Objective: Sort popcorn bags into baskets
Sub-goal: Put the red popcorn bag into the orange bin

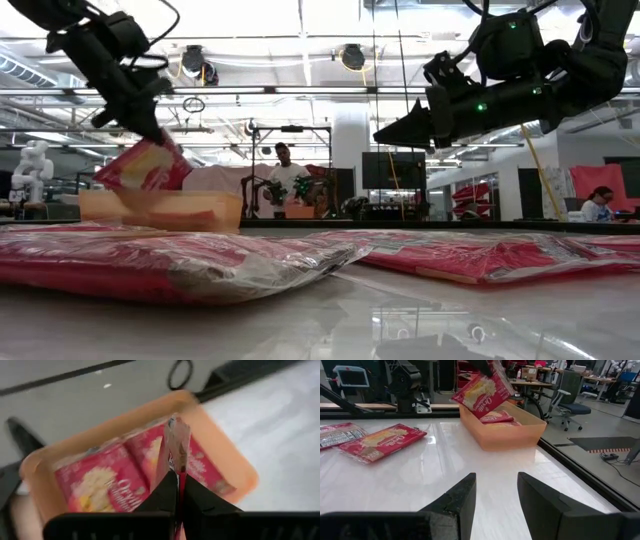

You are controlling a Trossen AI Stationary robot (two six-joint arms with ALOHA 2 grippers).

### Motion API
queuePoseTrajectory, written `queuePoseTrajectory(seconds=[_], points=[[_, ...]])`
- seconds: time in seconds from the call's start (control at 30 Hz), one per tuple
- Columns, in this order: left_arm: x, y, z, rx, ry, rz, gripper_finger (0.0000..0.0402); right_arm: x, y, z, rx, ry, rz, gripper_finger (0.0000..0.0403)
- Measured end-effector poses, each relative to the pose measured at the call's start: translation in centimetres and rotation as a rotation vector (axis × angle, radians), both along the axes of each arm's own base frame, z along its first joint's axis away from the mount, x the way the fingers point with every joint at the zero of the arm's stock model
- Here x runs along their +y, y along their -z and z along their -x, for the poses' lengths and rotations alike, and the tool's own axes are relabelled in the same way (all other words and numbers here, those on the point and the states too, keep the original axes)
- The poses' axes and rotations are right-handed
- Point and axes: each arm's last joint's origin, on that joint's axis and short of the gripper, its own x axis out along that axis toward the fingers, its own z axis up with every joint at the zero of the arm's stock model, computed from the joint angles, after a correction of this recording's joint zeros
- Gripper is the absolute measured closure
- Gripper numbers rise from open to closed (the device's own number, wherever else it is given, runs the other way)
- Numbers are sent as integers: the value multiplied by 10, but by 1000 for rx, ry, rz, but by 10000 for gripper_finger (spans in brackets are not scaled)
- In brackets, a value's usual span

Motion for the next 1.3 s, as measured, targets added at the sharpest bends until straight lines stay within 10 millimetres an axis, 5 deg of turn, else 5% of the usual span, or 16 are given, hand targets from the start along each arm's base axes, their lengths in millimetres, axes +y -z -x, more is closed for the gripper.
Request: queuePoseTrajectory(seconds=[0.3,0.73,1.1,1.3], points=[[5,23,3,-79,-55,19,377,3,1,-1,8,-110,-8,264],[6,7,4,-204,-145,-37,390,4,1,-1,11,-128,-18,264],[1,21,-2,-7,-57,-49,381,4,1,-1,8,-126,-30,264],[-3,25,-5,63,-52,-47,331,4,2,-1,8,-125,-38,264]])
